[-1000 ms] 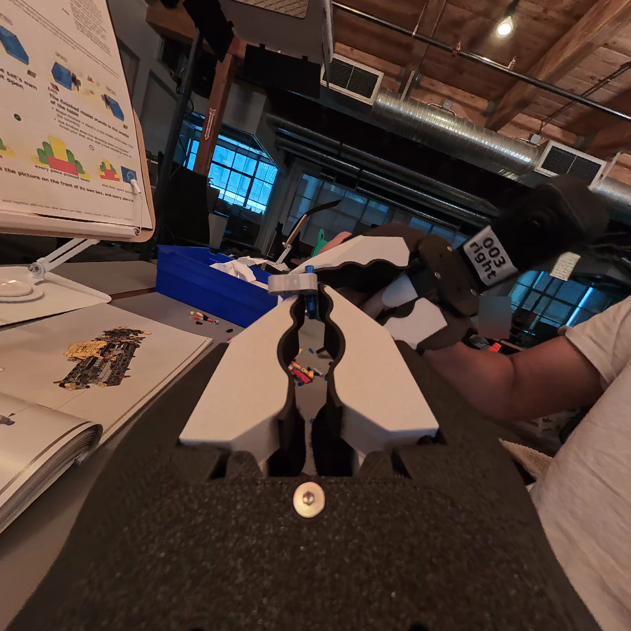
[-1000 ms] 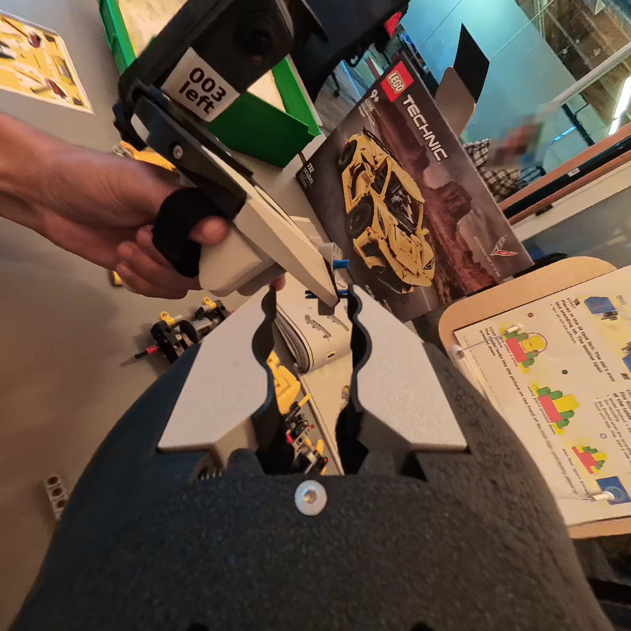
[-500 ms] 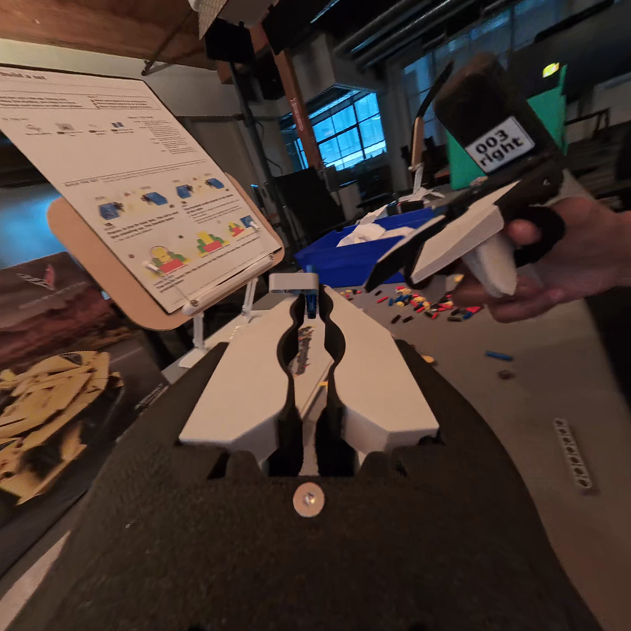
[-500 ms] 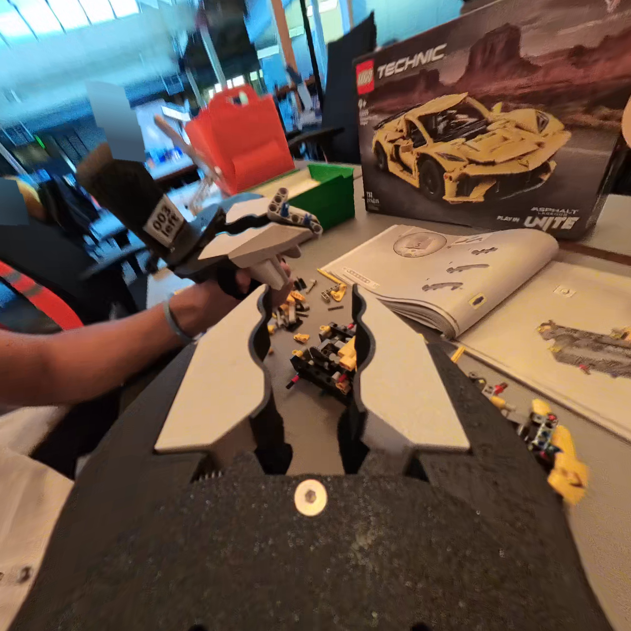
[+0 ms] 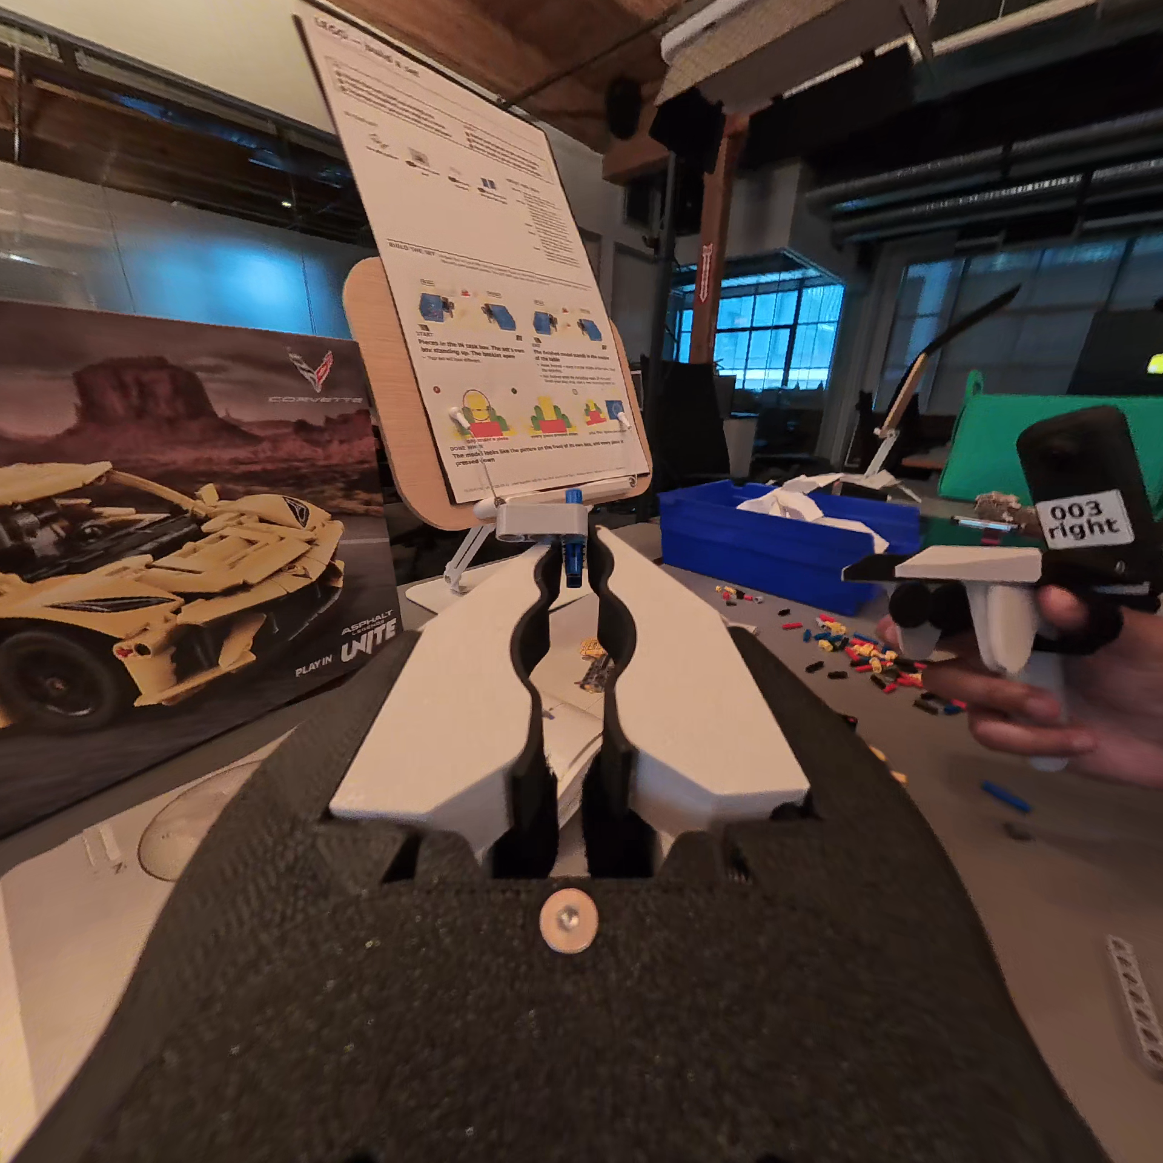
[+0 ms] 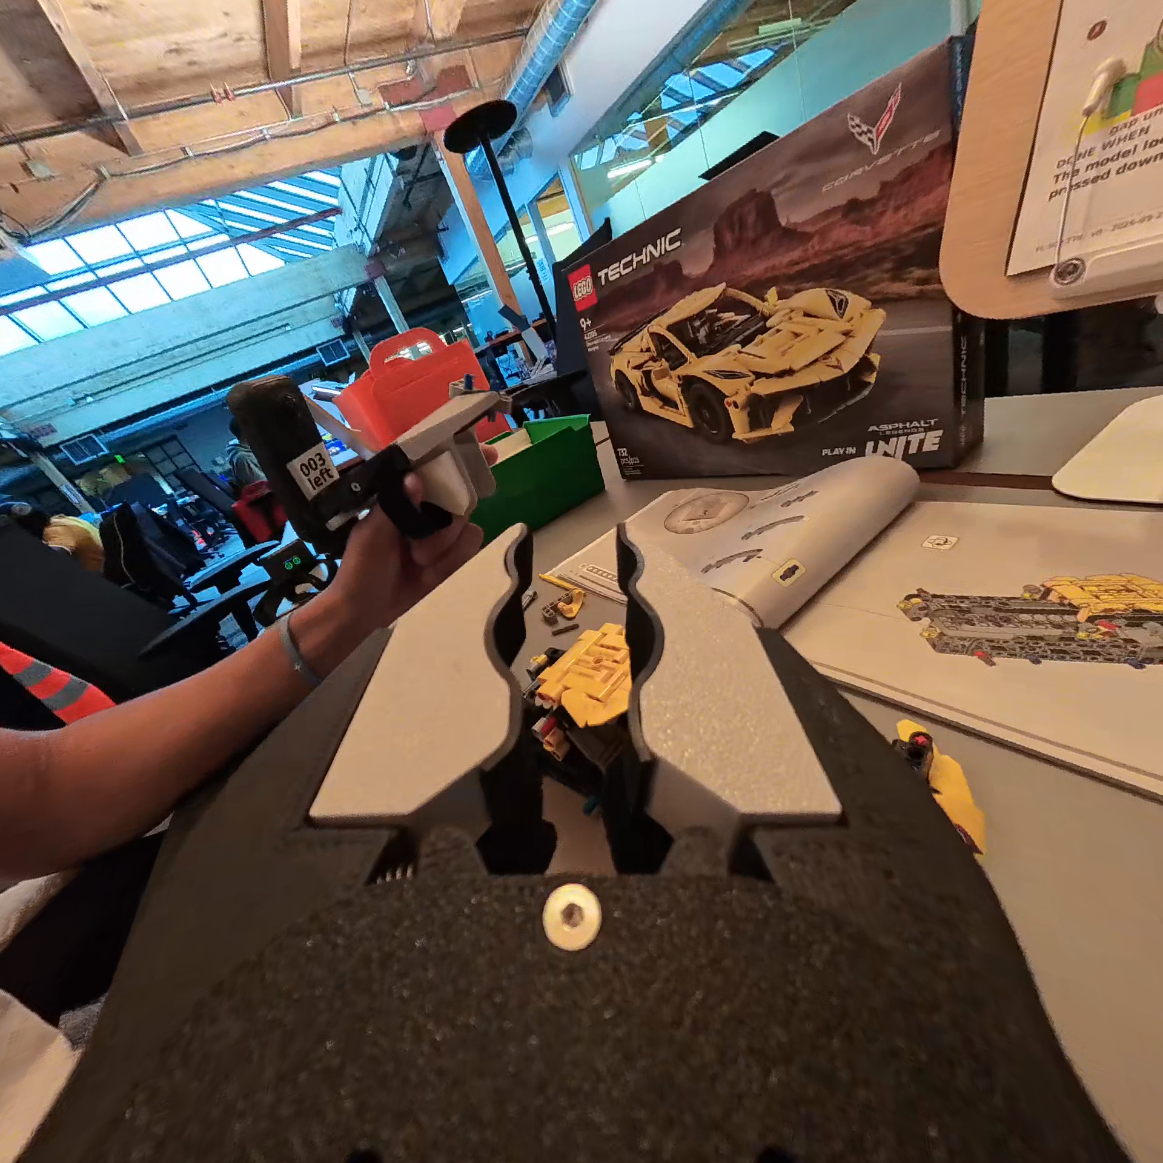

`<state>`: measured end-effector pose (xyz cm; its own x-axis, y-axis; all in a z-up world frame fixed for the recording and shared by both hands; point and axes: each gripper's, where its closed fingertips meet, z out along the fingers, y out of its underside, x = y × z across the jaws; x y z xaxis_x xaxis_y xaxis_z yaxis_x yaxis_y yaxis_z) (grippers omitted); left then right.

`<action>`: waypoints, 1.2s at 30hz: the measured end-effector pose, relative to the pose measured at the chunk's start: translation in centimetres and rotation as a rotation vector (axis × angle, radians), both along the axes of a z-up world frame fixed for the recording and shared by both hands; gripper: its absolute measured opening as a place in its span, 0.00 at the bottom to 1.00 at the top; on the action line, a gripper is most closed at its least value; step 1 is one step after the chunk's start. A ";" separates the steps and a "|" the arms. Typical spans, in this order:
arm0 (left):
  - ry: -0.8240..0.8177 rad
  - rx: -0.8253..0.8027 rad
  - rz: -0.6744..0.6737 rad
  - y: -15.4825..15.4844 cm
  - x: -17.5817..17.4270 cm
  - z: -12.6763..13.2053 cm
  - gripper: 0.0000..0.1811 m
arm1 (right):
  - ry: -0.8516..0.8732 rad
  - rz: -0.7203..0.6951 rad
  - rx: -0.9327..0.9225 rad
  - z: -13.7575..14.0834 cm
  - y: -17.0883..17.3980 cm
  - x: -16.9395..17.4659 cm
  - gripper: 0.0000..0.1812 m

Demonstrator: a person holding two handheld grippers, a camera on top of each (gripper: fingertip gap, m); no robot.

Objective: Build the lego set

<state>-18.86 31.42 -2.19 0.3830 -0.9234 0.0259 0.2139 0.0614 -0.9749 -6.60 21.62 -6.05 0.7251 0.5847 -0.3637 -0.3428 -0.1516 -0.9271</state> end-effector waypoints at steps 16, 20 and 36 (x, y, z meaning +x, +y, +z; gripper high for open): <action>0.004 -0.081 -0.023 0.3 0.5 -0.8 0.04 | -0.189 -0.058 -0.005 -2.0 0.8 -0.6 0.13; 0.049 -0.075 -0.025 0.3 1.1 -1.6 0.04 | -0.197 -0.075 -0.002 -1.9 0.5 -0.2 0.13; 0.133 -0.037 -0.016 0.2 1.7 -2.6 0.04 | -0.479 0.317 -0.197 -5.2 -5.6 -4.3 0.16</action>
<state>-17.20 31.62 -4.75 0.3704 -0.9288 0.0098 0.0834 0.0228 -0.9963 -10.93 15.98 -11.23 0.6367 0.7537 -0.1630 0.1959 -0.3625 -0.9112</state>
